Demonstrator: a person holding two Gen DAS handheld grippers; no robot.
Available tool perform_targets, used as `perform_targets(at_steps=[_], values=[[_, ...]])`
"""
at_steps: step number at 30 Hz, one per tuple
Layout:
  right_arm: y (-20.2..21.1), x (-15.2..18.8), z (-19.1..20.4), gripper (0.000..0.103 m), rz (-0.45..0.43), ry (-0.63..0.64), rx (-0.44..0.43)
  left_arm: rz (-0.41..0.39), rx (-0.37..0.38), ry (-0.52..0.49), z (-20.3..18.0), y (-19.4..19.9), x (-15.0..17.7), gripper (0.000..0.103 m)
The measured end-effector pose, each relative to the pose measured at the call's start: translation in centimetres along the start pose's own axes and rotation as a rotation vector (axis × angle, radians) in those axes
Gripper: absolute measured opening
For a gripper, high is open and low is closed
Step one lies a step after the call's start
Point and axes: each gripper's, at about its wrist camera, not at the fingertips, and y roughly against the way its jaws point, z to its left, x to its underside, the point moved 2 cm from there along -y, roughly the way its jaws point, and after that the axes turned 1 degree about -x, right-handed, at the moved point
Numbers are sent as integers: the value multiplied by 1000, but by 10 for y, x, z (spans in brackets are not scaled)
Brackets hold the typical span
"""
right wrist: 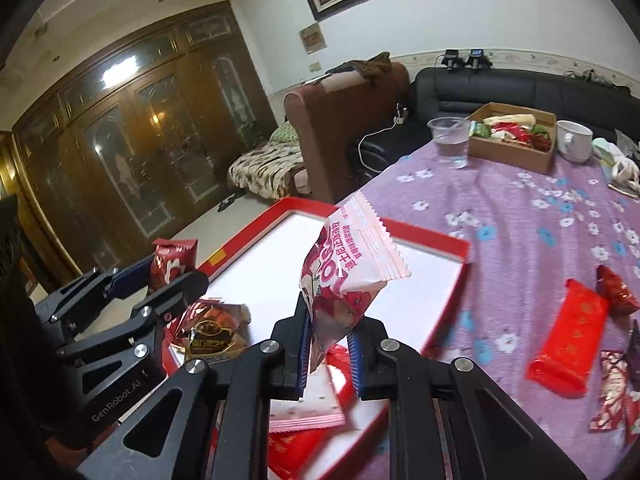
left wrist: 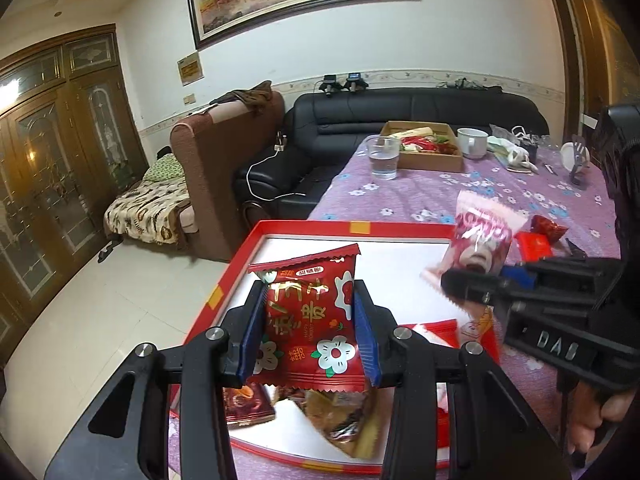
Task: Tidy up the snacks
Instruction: 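Carry both packets over the red tray and open both tools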
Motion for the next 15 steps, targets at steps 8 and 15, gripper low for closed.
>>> perform_targets(at_steps=[8,15], values=[[-16,5,14,16,26,20,6,4,-10,19,13,-3,6,40],[-23,4,16,16,38,25,7,9,-8,30,20,-5,8,40]])
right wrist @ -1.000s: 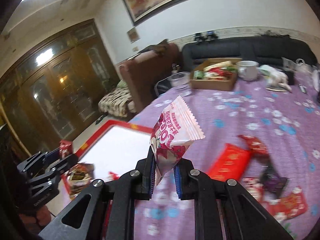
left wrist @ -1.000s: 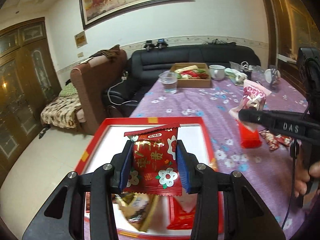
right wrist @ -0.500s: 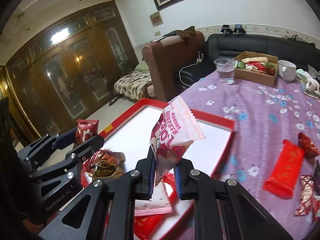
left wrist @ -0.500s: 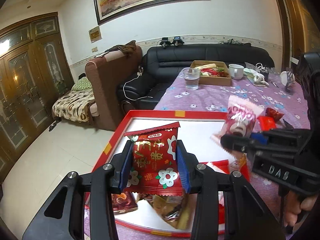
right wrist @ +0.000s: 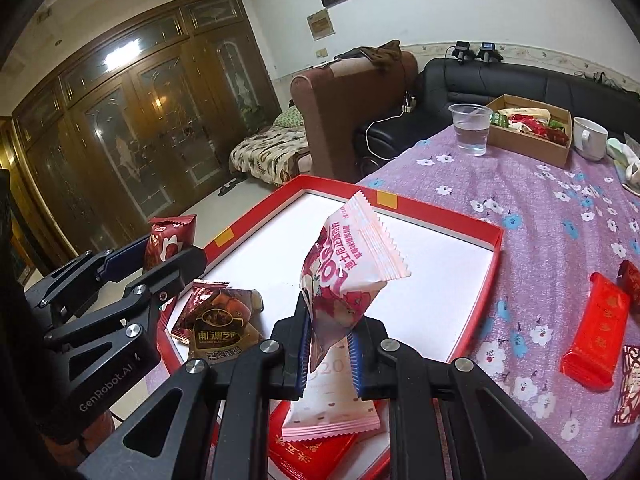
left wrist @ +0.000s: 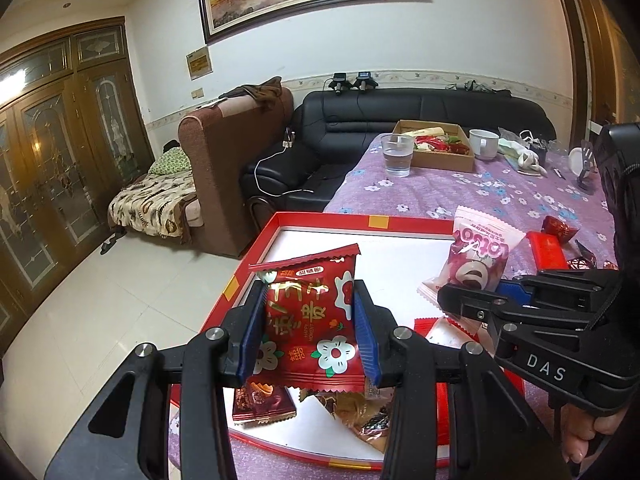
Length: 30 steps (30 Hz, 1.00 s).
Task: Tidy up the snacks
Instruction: 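Carry both packets over the red tray and open both tools, then move both tools back toward the snacks on the cloth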
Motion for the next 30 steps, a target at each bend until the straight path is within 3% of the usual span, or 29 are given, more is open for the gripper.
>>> perform_targets(at_steps=[14,17,19,22,24,30], values=[[-6,0,1,20,25,-4,6,29,-34,16,7,-7,4,41],[-5,-2,1,36,29,-5,15,27,-67,31,10,-7,4,52],[-2,-4,-1,49,17,-3,20,10,-90,42,13,-4,3,70],[8,-7,-5,64,-14,-8,21,-13,-120,47,14,-1,1,77],[15,-9,-10,70,-35,-13,33,-16,-124,44,12,0,0,77],[45,-11,-51,70,-81,-75,100,5,-94,17,-1,-1,3,78]])
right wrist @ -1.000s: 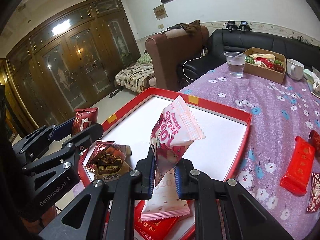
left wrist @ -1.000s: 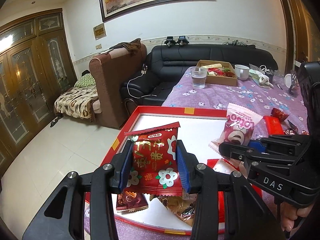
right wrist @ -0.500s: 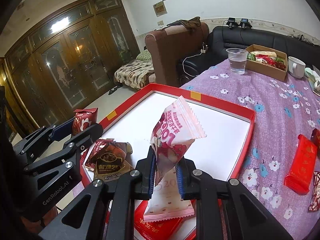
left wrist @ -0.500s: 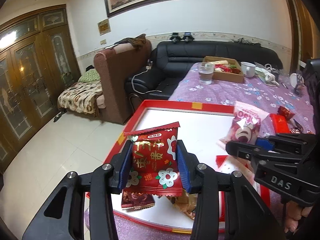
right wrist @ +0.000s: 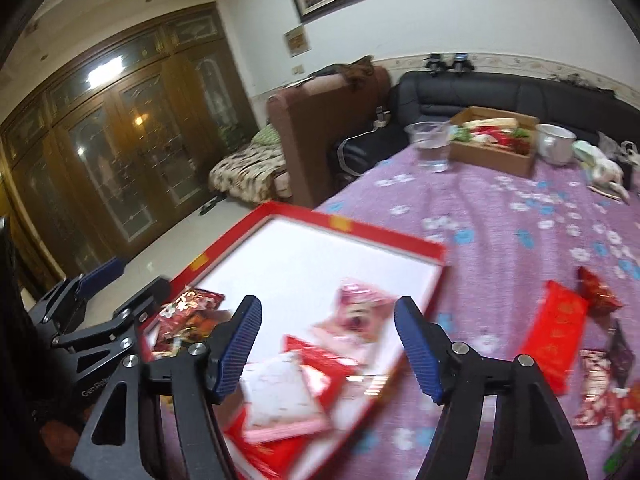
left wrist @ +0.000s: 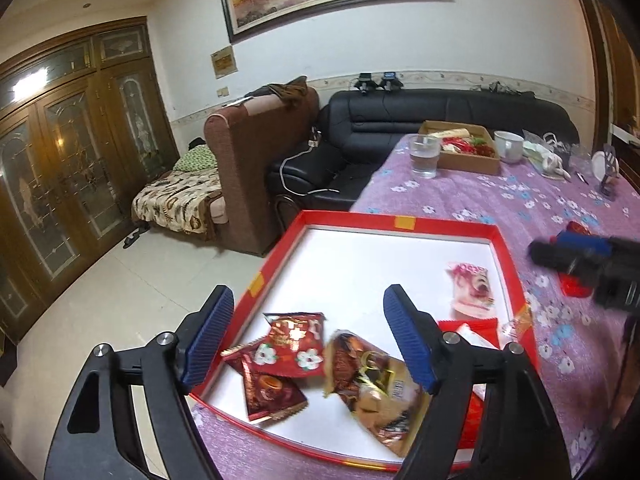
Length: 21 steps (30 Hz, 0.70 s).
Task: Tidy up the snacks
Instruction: 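Move both tools back toward the snacks on the cloth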
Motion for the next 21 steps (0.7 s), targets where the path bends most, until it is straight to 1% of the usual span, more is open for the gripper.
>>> perform_targets(at_steps=[2,6,9,12,16,18,21], values=[[13,-2,-24,71,-20,-43,30,6,13,-16,-8,1,1,78],[48,2,-85,72,-66,-144,110,7,42,-69,-31,5,1,78],[82,12,-139,72,-99,-248,168,4,64,-107,-49,11,0,78],[111,24,-182,73,-122,-338,204,-2,93,-154,-71,18,-1,78],[142,42,-225,75,-123,-415,229,-6,135,-224,-103,28,-3,79],[153,51,-239,75,-113,-434,232,-7,163,-261,-123,33,-4,79],[166,61,-248,75,-86,-426,207,-11,237,-334,-156,44,-5,81]])
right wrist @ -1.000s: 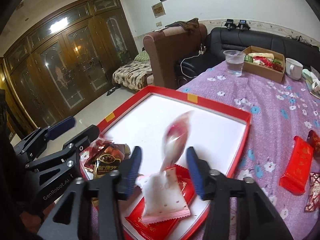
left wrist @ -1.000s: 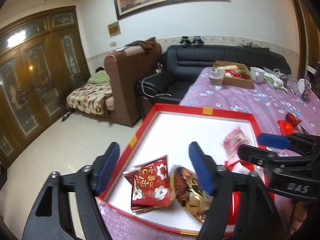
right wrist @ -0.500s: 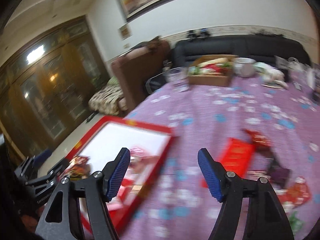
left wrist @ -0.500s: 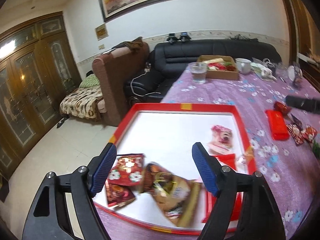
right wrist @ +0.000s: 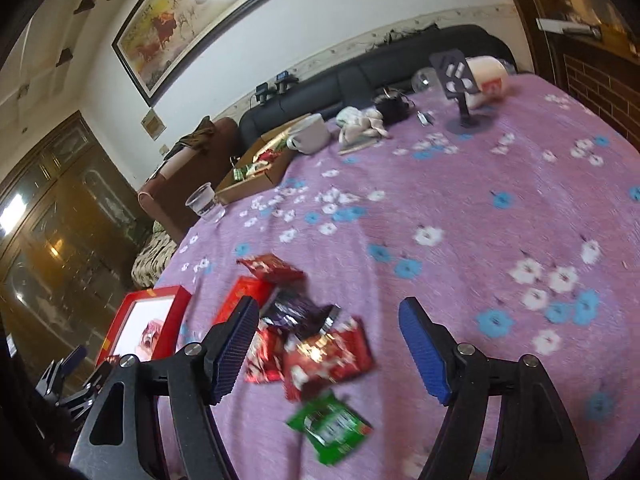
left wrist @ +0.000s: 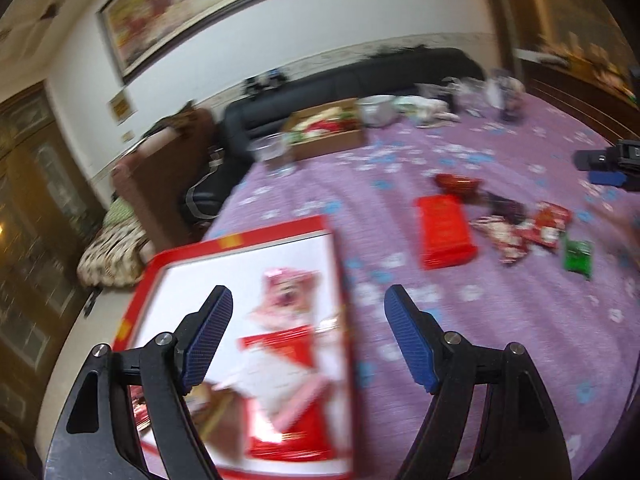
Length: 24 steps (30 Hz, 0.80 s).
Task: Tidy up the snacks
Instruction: 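Move both tools back toward the snacks on the cloth, then grasp the green packet with right tool while left tool grasps red-white packet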
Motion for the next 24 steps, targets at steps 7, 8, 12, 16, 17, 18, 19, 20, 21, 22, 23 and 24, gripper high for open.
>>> perform_targets(at_steps=[7,8,12,16,17,18,19,20,21,22,23,24], values=[[1,38,32,75,118,250,-21,36,43,-49,-33,-11,-6,84],[-3,43,36,75,130,280,-7,43,46,-47,-33,-11,-5,84],[-25,58,50,68,195,365,28,54,48,-44,-31,-14,-6,84],[-47,70,46,45,262,412,112,76,48,-22,-24,-21,-9,84],[-46,72,48,41,245,446,132,80,54,-15,-24,-22,-10,84],[-47,73,48,39,249,455,139,85,64,-9,-23,-23,-12,84],[-46,73,48,38,247,459,142,88,72,-6,-24,-24,-13,84],[-45,73,48,38,246,454,139,92,85,-5,-26,-24,-16,84],[-45,72,46,37,245,445,135,96,101,-5,-28,-25,-18,84],[-43,69,43,36,238,429,138,101,122,-3,-32,-25,-23,84],[-42,66,40,36,232,410,141,105,136,-1,-35,-26,-26,84],[-39,63,37,36,225,385,134,108,151,0,-39,-27,-30,84]])
